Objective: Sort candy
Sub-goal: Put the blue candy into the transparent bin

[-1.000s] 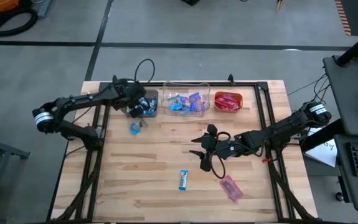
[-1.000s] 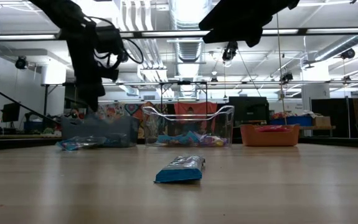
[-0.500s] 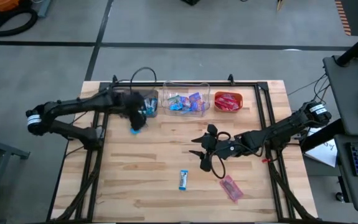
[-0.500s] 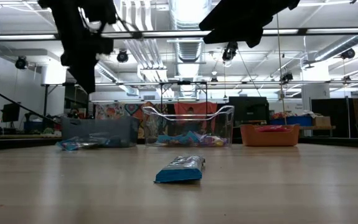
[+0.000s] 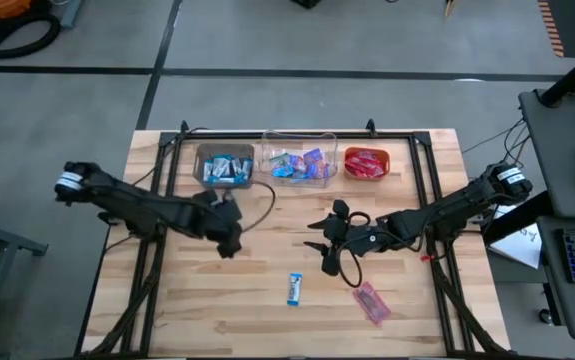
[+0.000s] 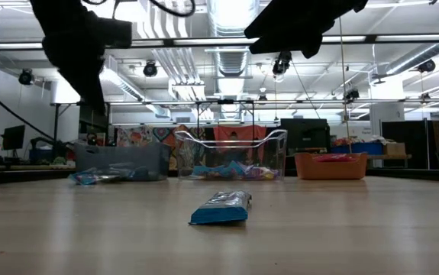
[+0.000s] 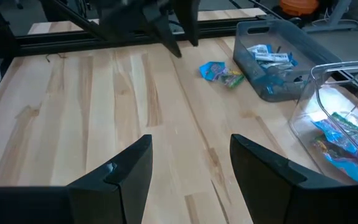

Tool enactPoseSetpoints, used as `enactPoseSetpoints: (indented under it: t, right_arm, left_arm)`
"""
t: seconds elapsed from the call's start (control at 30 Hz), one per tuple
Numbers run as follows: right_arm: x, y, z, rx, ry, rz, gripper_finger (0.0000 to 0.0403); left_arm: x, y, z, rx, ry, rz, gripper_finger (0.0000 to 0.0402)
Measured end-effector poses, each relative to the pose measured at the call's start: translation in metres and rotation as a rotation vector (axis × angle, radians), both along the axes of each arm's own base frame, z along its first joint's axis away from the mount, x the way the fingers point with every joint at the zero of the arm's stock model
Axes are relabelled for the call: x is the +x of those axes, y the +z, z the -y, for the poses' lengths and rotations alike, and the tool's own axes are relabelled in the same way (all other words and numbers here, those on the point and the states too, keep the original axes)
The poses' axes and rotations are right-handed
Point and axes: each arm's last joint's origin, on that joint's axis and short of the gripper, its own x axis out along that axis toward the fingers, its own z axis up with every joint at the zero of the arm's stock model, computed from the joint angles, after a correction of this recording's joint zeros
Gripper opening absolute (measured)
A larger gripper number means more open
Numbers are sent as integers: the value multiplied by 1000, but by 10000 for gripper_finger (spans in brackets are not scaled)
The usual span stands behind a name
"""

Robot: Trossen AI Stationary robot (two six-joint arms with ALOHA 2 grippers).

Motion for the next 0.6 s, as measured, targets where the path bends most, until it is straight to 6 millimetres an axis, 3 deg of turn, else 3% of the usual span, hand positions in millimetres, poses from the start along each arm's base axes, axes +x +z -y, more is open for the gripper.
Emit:
enactPoseSetpoints:
  t: [0.17, 0.6]
  right_arm:
    - [0, 0, 0, -1, 0, 0, 206]
    - [0, 1, 0, -11, 7, 4, 206]
  left_arm:
    - [14, -27, 2, 161, 16, -90, 145]
    - [37, -92, -15, 243, 193, -286, 145]
